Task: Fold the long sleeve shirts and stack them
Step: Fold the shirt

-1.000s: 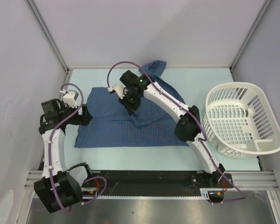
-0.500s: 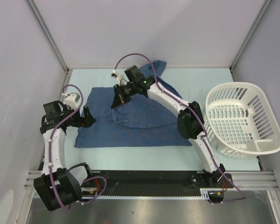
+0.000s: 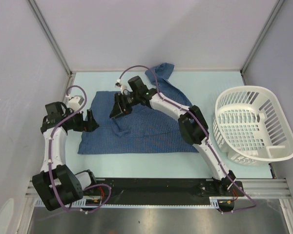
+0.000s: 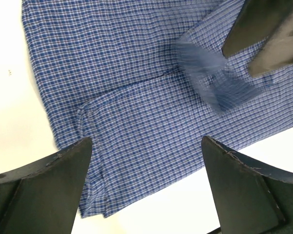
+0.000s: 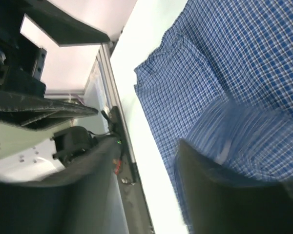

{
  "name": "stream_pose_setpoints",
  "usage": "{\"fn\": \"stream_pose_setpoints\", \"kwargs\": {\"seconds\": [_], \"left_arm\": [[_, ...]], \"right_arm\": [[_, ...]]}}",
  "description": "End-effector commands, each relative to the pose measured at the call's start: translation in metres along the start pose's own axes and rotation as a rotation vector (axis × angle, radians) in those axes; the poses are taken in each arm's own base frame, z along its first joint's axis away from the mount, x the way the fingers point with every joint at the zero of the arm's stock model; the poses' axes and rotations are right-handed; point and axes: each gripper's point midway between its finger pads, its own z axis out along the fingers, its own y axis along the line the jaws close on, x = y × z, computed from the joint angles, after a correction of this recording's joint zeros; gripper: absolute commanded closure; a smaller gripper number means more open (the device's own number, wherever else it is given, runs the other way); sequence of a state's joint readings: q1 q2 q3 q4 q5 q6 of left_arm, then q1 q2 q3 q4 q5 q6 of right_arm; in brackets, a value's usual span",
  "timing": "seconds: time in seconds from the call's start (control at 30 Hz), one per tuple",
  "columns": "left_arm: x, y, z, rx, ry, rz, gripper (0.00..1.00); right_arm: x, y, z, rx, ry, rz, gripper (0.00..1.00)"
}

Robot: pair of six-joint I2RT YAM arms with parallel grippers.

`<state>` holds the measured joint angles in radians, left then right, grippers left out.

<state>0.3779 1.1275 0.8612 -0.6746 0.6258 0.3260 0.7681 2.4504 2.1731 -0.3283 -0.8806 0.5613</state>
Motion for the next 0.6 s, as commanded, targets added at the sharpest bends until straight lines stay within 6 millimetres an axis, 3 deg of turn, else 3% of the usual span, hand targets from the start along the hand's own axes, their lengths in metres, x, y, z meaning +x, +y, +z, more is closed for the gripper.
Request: {"fn": "stream_pose_setpoints", "kwargs": {"seconds": [0.0,0.07,0.1,0.17,0.2,0.27,0.3,0.33,0.37,0.4,0.43,0.57], "left_arm": [[-0.015,0.011,-0.011,-0.023,0.001,0.081,0.01],[-0.013,0.013,-0.011,-0.007,0.033,0.125,0.01],[-0.009,0.016,-0.01,0.014,0.069,0.179,0.0],[-0.003,0.023,-0.006,0.016,0.112,0.226,0.01],[0.006,0.037,-0.001,-0.012,0.175,0.244,0.01],[0.015,0.05,0.004,-0.031,0.239,0.247,0.02],[0.019,0.057,0.006,-0.044,0.272,0.246,0.03],[0.03,0.067,0.011,-0.058,0.334,0.23,0.05],[0.036,0.072,0.012,-0.065,0.367,0.222,0.06],[0.042,0.076,0.013,-0.07,0.395,0.22,0.06],[0.05,0.081,0.014,-0.08,0.436,0.217,0.07],[0.076,0.089,0.02,-0.082,0.532,0.184,0.11]], "right_arm": [[-0.023,0.0,-0.038,0.013,-0.043,-0.122,0.34],[-0.032,-0.002,-0.07,0.097,-0.061,-0.205,0.31],[-0.023,-0.021,-0.094,0.157,-0.019,-0.234,0.31],[-0.011,-0.026,-0.125,0.219,0.023,-0.276,0.35],[0.022,-0.048,-0.139,0.264,0.126,-0.261,0.38],[0.041,-0.061,-0.176,0.36,0.165,-0.244,0.45],[0.08,-0.079,-0.186,0.39,0.253,-0.188,0.46],[0.092,-0.091,-0.203,0.452,0.273,-0.17,0.49],[0.103,-0.087,-0.216,0.48,0.283,-0.184,0.5],[0.116,-0.092,-0.224,0.514,0.306,-0.179,0.51],[0.146,-0.108,-0.234,0.569,0.372,-0.149,0.51],[0.186,-0.121,-0.254,0.669,0.436,-0.117,0.55]]}}
